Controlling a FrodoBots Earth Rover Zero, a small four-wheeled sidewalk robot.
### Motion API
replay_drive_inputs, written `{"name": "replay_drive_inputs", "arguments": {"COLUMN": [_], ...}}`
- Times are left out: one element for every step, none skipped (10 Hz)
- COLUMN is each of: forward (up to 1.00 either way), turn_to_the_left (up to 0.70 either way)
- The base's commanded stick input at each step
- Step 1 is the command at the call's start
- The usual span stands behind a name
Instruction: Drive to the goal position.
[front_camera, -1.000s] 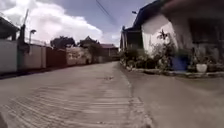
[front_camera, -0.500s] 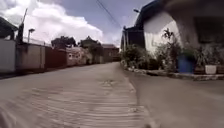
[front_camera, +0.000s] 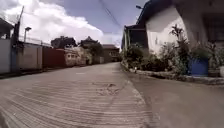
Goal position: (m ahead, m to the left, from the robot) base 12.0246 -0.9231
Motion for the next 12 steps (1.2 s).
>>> {"name": "replay_drive_inputs", "arguments": {"forward": [0.0,0.0,0.12,0.55,0.7,0.7,0.7,0.7,0.7,0.7,0.7,0.7], "turn_to_the_left": [0.0,0.0,0.0,0.0,0.0,0.0,0.0,0.0,0.0,0.0,0.0,0.0]}}
